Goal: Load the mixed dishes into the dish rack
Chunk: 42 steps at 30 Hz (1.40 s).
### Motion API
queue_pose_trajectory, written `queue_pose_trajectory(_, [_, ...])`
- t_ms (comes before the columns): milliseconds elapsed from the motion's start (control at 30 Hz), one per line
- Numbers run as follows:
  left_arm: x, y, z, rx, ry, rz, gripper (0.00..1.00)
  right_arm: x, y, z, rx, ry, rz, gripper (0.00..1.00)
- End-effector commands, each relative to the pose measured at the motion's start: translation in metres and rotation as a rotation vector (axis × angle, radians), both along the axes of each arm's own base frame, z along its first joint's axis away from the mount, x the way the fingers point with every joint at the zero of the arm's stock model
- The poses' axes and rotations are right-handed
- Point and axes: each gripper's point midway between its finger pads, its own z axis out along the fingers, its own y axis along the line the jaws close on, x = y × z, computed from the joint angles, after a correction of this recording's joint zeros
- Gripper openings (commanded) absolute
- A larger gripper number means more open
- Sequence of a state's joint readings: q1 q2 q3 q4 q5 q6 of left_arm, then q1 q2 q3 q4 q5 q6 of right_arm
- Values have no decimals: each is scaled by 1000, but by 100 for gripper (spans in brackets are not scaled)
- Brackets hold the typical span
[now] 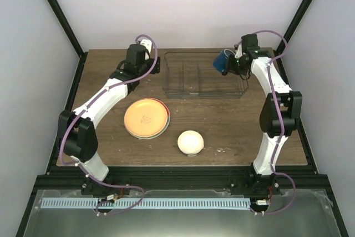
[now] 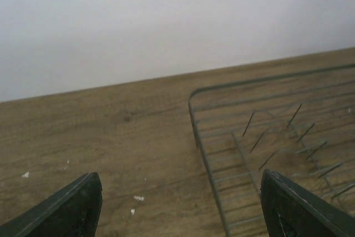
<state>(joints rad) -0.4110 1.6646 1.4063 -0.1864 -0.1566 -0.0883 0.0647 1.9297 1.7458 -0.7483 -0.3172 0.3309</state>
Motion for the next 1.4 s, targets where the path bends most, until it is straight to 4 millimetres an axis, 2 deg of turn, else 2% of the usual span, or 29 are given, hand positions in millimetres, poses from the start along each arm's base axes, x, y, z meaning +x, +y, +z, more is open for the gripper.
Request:
queue_pose_trajectory(0, [-10, 7, 5, 27, -2, 5, 79, 2, -10, 9, -193, -61, -15, 1])
queue_pose_trajectory(200, [-13, 7, 1, 21, 5, -2, 79, 0, -13, -16, -326, -3, -11, 1])
queue_pose_trajectory(400, [-15, 7, -6, 20, 15, -4, 79, 3, -16, -29, -389, -7, -14, 1])
queue_pose_trajectory(600, [-15, 8, -7, 24, 11, 0, 79, 10, -28, -30, -473, -36, -30, 1])
queue_pose_trajectory(733, [-13, 9, -10, 34, 17, 12, 79, 16, -31, -41, -515, -32, -9, 1])
queue_pose_trajectory(933, [-11, 9, -10, 36, 14, 12, 79, 23, -27, -59, -513, -35, 26, 1])
queue_pose_trajectory(1200, [-7, 7, -13, 40, 23, 9, 79, 32, -42, -64, -594, -48, -9, 2])
queue_pose_trajectory(1300, [-5, 4, -13, 35, 25, 1, 79, 32, -45, -66, -596, -42, -12, 6])
queue_pose_trajectory(1367, [-4, 3, -14, 34, 31, -4, 79, 31, -45, -68, -596, -36, -9, 12])
